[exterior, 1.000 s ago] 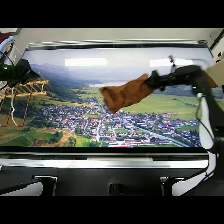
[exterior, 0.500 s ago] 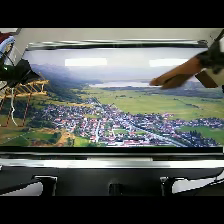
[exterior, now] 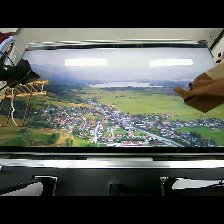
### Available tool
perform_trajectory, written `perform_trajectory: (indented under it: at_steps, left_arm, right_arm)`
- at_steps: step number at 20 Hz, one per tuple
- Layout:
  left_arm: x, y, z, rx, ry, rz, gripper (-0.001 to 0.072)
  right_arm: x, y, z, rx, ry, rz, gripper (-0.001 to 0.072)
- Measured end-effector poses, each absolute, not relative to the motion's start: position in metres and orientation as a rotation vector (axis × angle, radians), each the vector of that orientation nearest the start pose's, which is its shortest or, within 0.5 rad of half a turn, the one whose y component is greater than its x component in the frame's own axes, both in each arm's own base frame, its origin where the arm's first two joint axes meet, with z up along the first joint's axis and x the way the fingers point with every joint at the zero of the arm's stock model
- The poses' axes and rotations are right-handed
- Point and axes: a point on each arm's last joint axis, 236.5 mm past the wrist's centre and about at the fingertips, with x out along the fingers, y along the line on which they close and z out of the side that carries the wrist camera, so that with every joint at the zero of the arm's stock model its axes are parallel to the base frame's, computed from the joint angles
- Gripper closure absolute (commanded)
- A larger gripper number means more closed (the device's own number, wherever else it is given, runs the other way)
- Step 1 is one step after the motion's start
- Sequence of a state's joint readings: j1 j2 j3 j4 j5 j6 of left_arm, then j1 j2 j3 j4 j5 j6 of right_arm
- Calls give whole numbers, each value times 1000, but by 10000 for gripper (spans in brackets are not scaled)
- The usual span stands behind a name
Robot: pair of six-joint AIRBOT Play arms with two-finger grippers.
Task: Fold the clothes and pants, and hang the long-sleeved shirts on hangers.
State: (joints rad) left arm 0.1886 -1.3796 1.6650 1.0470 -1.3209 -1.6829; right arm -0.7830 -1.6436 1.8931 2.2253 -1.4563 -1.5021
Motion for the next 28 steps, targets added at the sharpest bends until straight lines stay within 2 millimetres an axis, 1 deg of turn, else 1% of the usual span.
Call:
perform_trajectory:
  at_steps: [3, 6, 10, 13, 15, 17, 19, 24, 25, 26, 27, 28]
  left_arm:
    - [457, -30, 173, -574, 982, -170, 689]
    - [456, -30, 173, -575, 982, -171, 689]
    - [454, -32, 172, -577, 996, -178, 689]
    - [451, -33, 170, -578, 1010, -184, 689]
    - [449, -34, 170, -578, 1017, -185, 689]
    - [448, -35, 169, -578, 1022, -187, 689]
    - [447, -35, 169, -577, 1028, -189, 689]
    - [446, -37, 169, -576, 1031, -192, 689]
    - [446, -38, 169, -574, 1033, -196, 689]
    - [446, -40, 168, -572, 1035, -199, 689]
    - [446, -42, 168, -570, 1037, -203, 689]
    - [445, -44, 168, -568, 1038, -206, 689]
  right_arm:
    - [393, -233, 108, 944, 994, -277, 687]
    - [346, -217, 67, 968, 1106, -367, 687]
    - [280, -198, 11, 957, 1219, -526, 687]
    - [242, -187, -22, 936, 1279, -618, 687]
    - [221, -181, -41, 922, 1328, -657, 687]
    - [200, -177, -57, 905, 1381, -703, 687]
    - [183, -177, -67, 879, 1427, -745, 686]
    - [148, -177, -85, 810, 1525, -813, 683]
    - [141, -177, -87, 798, 1545, -831, 666]
    - [135, -178, -88, 787, 1561, -851, 580]
    - [129, -180, -88, 775, 1573, -876, 452]
    - [124, -182, -87, 766, 1582, -898, 195]
